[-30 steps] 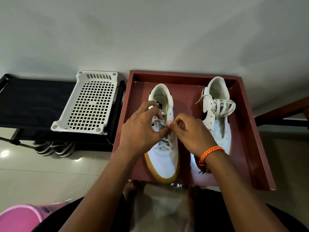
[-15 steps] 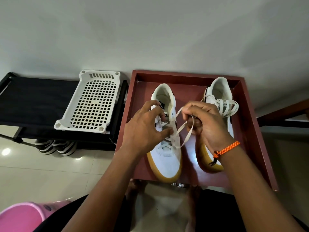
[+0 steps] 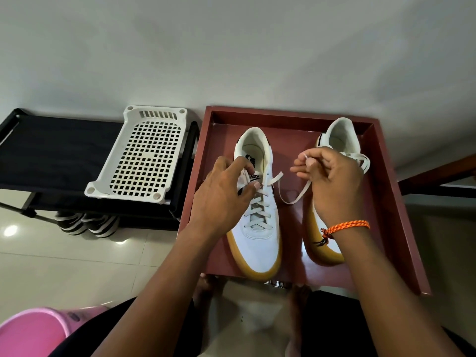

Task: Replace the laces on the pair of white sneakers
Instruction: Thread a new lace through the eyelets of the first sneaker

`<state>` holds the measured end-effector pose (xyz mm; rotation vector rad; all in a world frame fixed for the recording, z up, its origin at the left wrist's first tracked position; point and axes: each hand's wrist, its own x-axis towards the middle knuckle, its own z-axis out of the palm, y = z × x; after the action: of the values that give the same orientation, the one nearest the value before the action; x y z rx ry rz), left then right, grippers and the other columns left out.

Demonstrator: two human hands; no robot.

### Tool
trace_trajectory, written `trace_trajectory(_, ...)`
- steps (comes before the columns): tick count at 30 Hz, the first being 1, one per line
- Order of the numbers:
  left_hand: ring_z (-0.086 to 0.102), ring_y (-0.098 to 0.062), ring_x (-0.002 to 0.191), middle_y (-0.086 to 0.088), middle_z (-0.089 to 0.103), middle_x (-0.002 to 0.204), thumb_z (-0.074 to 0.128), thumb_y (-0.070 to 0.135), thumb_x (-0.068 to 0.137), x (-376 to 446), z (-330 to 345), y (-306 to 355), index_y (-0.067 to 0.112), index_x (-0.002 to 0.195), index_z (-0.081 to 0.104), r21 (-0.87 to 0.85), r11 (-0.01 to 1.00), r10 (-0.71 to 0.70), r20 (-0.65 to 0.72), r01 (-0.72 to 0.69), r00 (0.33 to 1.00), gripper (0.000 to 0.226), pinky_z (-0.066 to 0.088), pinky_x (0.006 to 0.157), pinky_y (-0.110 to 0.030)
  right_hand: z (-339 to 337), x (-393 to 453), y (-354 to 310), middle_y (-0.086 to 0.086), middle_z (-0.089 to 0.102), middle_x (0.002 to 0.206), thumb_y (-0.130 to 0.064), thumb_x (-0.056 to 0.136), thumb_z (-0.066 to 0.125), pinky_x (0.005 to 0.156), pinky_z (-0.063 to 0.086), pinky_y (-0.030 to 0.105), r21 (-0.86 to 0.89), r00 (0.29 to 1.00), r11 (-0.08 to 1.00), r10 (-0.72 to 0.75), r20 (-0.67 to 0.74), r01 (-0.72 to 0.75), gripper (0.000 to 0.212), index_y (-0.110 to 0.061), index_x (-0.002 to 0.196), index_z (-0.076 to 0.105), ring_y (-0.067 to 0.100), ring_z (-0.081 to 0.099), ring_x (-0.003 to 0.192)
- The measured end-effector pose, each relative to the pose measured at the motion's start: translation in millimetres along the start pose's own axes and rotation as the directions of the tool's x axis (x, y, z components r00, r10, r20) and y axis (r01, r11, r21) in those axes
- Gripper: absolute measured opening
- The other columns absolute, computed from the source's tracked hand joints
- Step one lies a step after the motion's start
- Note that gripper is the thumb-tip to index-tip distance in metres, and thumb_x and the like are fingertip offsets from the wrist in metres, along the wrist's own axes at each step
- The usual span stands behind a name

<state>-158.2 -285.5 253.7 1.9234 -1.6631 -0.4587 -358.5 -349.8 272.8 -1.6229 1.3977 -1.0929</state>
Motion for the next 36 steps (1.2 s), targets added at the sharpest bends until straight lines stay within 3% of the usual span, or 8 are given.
trace_trajectory(8,0.059,-0.004,0.075,0.018,0.058,0.085,0.079,0.039,0.091,2.9,-1.3,0.3,0.035,0.094,0.059,-0.011,1.0,0.026,-0.034,-0.026,0.999,0.02,0.044,0.061,-0.028,11.6,-12.6,-16.5,0.002,0.079,0.085,-0.003,0.101,0.067,0.054,0.057,0.03,0.15,0.987,0.987,-0.079,0.142,0.057,0.015,-0.009,0.111,0.076,0.021,0.072,0.063)
trace_trajectory(12,0.06,-0.007,0.074,0.014,0.059,0.082,0.078,0.042,0.088,1.4,-3.0,1.5,0.036,0.099,0.058,-0.021,0.999,0.029,0.002,-0.029,1.0,0.024,0.048,0.062,-0.032,26.7,-19.5,-16.8,-0.001,0.079,0.083,-0.009,0.096,0.077,0.06,0.058,0.029,0.156,0.991,0.985,-0.089,0.103,0.072,0.009,-0.011,0.104,0.079,0.02,0.076,0.067)
trace_trajectory(16,0.065,-0.007,0.071,0.013,0.064,0.08,0.073,0.04,0.088,2.0,-7.3,6.3,0.031,0.117,0.048,-0.116,0.992,-0.049,0.0,0.048,0.999,0.039,0.054,0.063,-0.038,36.2,-22.0,-8.1,-0.007,0.071,0.103,-0.017,0.09,0.083,0.079,0.058,0.034,-0.164,0.969,0.955,-0.24,0.05,0.245,0.006,-0.018,0.095,0.082,0.012,0.069,0.092)
trace_trajectory(19,0.066,-0.004,0.071,0.015,0.069,0.077,0.064,0.034,0.093,5.4,-12.2,7.9,0.032,0.096,0.065,-0.162,0.966,-0.214,-0.062,0.202,0.975,0.003,0.052,0.063,-0.032,42.3,-23.8,-8.4,-0.001,0.058,0.128,-0.02,0.086,0.084,0.091,0.052,0.04,-0.41,0.952,0.861,-0.296,0.079,0.302,0.008,-0.022,0.093,0.082,0.024,0.055,0.114)
trace_trajectory(21,0.066,-0.007,0.064,0.014,0.07,0.07,0.059,0.031,0.095,6.0,-14.0,8.2,0.029,0.081,0.071,-0.167,0.946,-0.294,-0.087,0.277,0.952,0.019,0.053,0.06,-0.032,46.0,-24.8,-11.0,-0.001,0.055,0.139,-0.021,0.085,0.084,0.097,0.05,0.044,-0.485,0.95,0.819,-0.296,0.104,0.308,0.007,-0.022,0.092,0.082,0.027,0.051,0.124)
trace_trajectory(27,0.064,-0.029,0.058,-0.001,0.07,0.063,0.05,0.034,0.081,6.0,-21.0,10.7,0.013,0.074,0.076,-0.235,0.908,-0.364,-0.027,0.348,0.931,0.034,0.055,0.056,-0.044,57.8,-25.3,-8.0,-0.003,0.055,0.144,-0.016,0.084,0.083,0.105,0.044,0.041,-0.423,0.961,0.862,-0.244,0.132,0.277,0.009,-0.023,0.089,0.084,0.026,0.046,0.13)
trace_trajectory(30,0.068,-0.033,0.062,-0.005,0.071,0.064,0.049,0.035,0.076,5.8,-21.6,12.4,0.01,0.072,0.076,-0.264,0.904,-0.351,-0.008,0.336,0.936,0.037,0.059,0.059,-0.052,59.7,-25.1,-4.9,-0.007,0.054,0.143,-0.014,0.083,0.086,0.1,0.035,0.027,-0.364,0.982,0.913,-0.157,0.105,0.185,0.014,-0.026,0.088,0.083,0.022,0.046,0.128)
trace_trajectory(36,0.069,-0.038,0.064,-0.008,0.07,0.062,0.054,0.03,0.075,5.3,-23.3,13.5,0.011,0.067,0.076,-0.338,0.891,-0.327,-0.009,0.305,0.945,0.03,0.059,0.06,-0.057,63.6,-26.7,-8.8,-0.005,0.057,0.134,-0.012,0.085,0.084,0.092,0.032,0.024,-0.396,0.984,0.902,-0.136,0.113,0.171,0.015,-0.025,0.09,0.084,0.024,0.047,0.118)
